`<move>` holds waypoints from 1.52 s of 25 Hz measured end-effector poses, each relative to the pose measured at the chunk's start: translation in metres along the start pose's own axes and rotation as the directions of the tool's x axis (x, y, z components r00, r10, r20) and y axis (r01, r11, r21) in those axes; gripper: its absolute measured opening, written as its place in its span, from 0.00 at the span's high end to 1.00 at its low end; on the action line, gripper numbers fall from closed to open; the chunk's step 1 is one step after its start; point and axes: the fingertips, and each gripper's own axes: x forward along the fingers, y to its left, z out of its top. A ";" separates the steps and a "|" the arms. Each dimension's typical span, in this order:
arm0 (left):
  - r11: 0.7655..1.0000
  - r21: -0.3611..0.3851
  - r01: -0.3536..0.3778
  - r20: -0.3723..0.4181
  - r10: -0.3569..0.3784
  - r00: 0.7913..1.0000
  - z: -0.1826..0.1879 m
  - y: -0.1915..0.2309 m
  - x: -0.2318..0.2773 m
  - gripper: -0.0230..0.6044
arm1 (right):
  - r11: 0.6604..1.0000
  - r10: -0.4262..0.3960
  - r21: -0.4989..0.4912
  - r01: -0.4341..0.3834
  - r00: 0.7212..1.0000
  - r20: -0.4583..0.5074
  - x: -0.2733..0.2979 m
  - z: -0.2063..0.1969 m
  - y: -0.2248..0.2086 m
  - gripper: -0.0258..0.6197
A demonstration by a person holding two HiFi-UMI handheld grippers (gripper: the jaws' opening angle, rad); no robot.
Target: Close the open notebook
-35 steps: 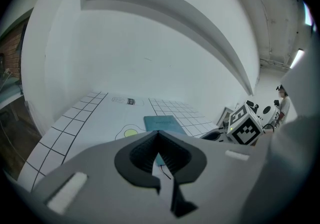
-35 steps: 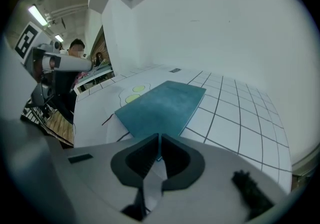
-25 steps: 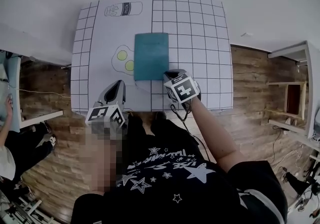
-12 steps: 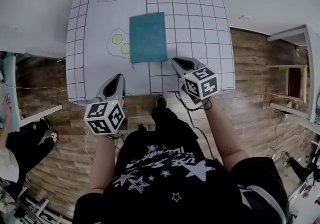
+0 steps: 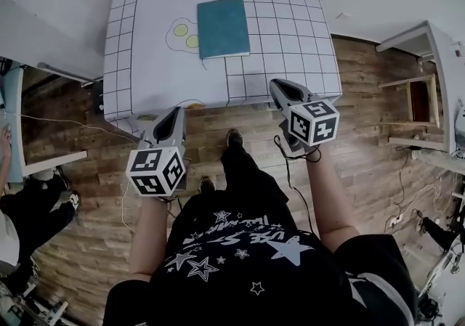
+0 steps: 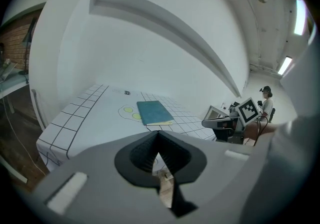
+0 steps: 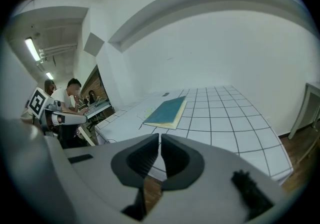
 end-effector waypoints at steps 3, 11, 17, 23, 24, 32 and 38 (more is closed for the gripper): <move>1.000 0.006 0.010 0.019 -0.010 1.000 -0.011 -0.004 -0.032 0.95 | 1.000 -0.016 0.008 0.016 0.999 0.029 -0.021 -0.006 0.021 0.92; 1.000 0.014 0.026 0.058 -0.027 0.998 -0.037 -0.014 -0.111 0.95 | 0.998 0.022 -0.054 -0.018 0.997 0.071 -0.071 -0.020 0.098 0.92; 0.996 0.052 0.073 0.080 -0.077 0.994 -0.045 -0.028 -0.150 0.95 | 0.996 0.047 -0.081 -0.039 0.994 0.098 -0.105 -0.034 0.153 0.92; 0.988 0.066 0.136 0.095 -0.142 0.985 -0.052 -0.038 -0.175 0.95 | 0.996 0.013 -0.092 -0.002 0.993 0.118 -0.137 -0.056 0.193 0.92; 0.987 0.068 0.148 0.096 -0.154 0.983 -0.054 -0.040 -0.177 0.95 | 0.996 0.006 -0.089 0.005 0.993 0.121 -0.142 -0.060 0.198 0.92; 0.976 0.097 0.194 0.092 -0.203 0.975 -0.063 -0.066 -0.182 0.95 | 0.995 -0.009 -0.097 0.022 0.992 0.126 -0.169 -0.078 0.210 0.92; 0.982 0.096 0.164 0.103 -0.174 0.979 -0.062 -0.084 -0.186 0.95 | 0.992 0.023 -0.123 -0.009 0.993 0.115 -0.182 -0.079 0.208 0.93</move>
